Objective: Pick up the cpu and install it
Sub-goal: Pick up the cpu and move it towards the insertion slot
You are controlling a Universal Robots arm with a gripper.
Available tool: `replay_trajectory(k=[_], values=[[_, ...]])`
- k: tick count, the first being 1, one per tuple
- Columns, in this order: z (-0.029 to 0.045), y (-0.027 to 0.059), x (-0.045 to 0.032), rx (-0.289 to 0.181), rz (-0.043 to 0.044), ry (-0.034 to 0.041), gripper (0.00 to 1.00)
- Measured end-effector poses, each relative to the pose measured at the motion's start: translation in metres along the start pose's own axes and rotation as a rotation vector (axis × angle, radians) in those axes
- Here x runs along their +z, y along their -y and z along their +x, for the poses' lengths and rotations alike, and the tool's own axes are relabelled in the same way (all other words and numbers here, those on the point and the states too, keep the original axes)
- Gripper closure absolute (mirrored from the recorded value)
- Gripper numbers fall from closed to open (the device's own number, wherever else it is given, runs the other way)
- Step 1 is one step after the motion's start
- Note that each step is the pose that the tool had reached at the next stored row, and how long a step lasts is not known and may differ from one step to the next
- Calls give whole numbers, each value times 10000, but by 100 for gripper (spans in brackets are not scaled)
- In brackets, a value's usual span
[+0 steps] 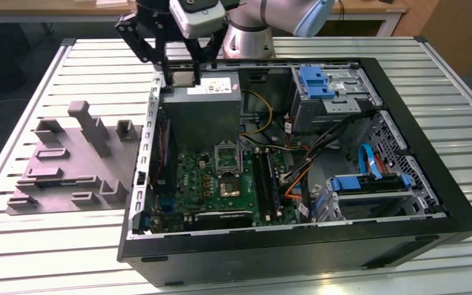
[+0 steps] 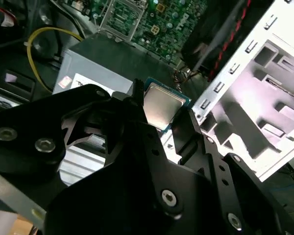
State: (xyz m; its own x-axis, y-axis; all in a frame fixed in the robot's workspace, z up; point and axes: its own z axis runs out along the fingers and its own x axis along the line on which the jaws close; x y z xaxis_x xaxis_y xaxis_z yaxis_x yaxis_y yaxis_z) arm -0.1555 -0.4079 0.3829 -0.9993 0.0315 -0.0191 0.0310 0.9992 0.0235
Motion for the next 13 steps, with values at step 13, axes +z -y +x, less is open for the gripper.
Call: replay_trajectory(k=[13], values=[[-469,-15,9,0,0,-1,53]])
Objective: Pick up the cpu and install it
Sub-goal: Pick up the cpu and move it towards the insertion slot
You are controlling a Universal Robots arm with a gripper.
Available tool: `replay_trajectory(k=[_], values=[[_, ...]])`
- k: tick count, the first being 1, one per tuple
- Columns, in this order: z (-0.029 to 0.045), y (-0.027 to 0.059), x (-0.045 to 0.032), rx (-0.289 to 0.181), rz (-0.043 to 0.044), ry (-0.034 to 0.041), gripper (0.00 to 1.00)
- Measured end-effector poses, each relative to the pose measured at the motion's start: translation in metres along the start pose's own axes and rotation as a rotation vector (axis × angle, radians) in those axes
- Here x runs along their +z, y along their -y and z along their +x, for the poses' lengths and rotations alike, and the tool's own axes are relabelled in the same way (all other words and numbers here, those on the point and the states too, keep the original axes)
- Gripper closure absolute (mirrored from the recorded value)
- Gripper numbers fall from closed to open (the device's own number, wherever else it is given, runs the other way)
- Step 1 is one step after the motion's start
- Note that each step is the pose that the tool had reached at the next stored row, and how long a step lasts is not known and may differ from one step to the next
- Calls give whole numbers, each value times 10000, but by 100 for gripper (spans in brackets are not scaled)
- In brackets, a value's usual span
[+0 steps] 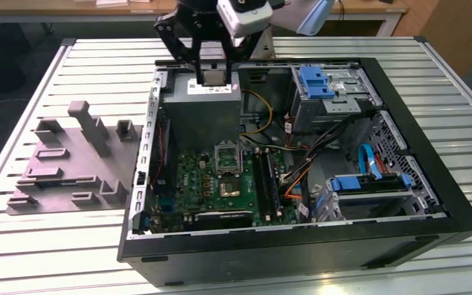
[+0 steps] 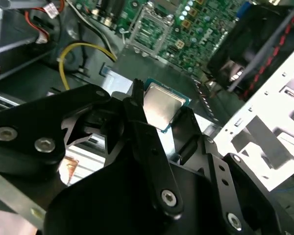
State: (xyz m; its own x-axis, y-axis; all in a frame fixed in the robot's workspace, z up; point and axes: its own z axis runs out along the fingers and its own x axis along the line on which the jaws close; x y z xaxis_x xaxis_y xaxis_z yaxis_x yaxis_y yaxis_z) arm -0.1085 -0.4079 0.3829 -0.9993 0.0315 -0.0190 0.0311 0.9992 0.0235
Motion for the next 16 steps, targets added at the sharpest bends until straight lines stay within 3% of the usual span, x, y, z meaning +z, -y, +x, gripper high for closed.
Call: replay_trajectory(k=[6,16], values=[[-145,-4,3,0,-1,0,53],[-162,-5,3,1,0,1,53]])
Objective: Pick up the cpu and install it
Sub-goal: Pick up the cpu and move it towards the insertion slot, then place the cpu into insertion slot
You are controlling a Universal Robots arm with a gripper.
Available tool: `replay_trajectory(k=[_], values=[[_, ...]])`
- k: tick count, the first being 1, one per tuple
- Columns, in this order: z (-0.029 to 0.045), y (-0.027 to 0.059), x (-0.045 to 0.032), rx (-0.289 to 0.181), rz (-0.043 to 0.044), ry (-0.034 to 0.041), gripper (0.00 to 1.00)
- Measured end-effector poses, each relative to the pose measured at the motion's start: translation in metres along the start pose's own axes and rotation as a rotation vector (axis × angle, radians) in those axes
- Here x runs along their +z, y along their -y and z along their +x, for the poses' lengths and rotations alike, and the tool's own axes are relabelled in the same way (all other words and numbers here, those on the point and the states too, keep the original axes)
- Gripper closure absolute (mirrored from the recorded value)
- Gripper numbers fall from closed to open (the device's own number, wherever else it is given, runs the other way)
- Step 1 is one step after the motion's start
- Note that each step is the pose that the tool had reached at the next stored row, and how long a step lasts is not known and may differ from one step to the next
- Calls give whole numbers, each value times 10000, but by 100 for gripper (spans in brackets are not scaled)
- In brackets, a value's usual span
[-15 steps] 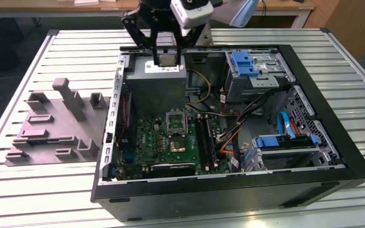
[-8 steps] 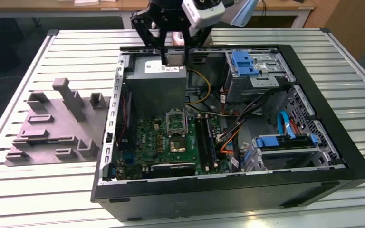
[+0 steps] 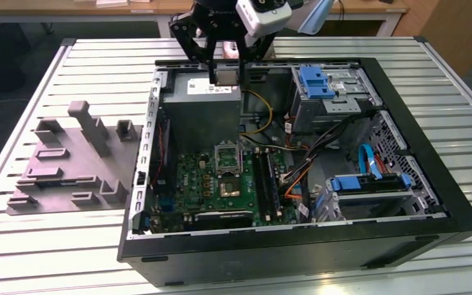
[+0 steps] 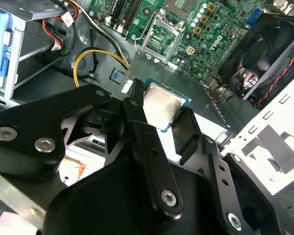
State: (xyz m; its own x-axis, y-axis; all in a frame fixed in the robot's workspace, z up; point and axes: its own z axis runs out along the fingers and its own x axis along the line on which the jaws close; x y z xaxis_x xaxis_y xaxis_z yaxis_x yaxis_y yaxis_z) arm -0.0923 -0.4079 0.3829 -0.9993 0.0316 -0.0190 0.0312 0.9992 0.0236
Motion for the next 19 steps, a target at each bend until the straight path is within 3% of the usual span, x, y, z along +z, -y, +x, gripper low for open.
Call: replay_trajectory(k=[19], values=[[-42,46,18,0,2,0,53]])
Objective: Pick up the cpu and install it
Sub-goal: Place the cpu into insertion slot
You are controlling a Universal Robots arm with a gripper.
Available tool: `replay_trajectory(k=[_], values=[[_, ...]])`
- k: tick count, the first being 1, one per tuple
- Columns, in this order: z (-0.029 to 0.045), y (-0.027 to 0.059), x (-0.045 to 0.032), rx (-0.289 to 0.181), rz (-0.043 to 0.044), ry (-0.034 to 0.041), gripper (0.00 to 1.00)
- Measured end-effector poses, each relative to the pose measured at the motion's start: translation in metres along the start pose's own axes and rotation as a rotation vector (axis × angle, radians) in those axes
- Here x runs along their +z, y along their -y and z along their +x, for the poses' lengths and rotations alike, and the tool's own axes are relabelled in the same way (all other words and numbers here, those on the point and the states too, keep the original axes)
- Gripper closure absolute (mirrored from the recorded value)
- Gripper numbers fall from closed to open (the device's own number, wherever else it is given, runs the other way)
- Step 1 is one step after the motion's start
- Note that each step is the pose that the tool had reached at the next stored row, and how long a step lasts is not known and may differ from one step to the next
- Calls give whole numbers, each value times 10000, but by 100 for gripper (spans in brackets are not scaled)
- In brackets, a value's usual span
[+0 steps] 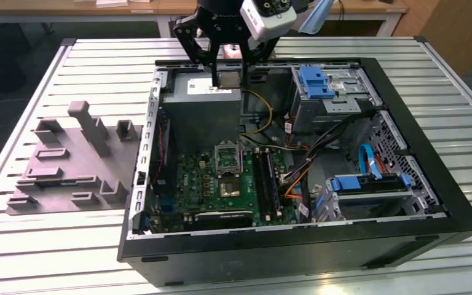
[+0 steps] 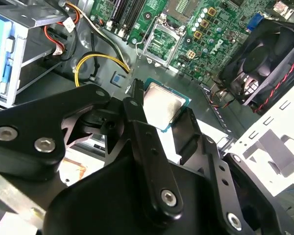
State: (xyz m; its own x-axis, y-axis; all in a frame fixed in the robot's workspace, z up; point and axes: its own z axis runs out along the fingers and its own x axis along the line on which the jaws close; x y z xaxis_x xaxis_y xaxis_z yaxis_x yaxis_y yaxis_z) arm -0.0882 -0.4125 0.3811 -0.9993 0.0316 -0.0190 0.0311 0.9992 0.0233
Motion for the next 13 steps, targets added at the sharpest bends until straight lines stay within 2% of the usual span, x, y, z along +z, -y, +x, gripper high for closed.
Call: replay_trajectory(k=[6,13], values=[[-1,12,17,-1,0,0,53],[-1,98,93,0,-3,1,53]])
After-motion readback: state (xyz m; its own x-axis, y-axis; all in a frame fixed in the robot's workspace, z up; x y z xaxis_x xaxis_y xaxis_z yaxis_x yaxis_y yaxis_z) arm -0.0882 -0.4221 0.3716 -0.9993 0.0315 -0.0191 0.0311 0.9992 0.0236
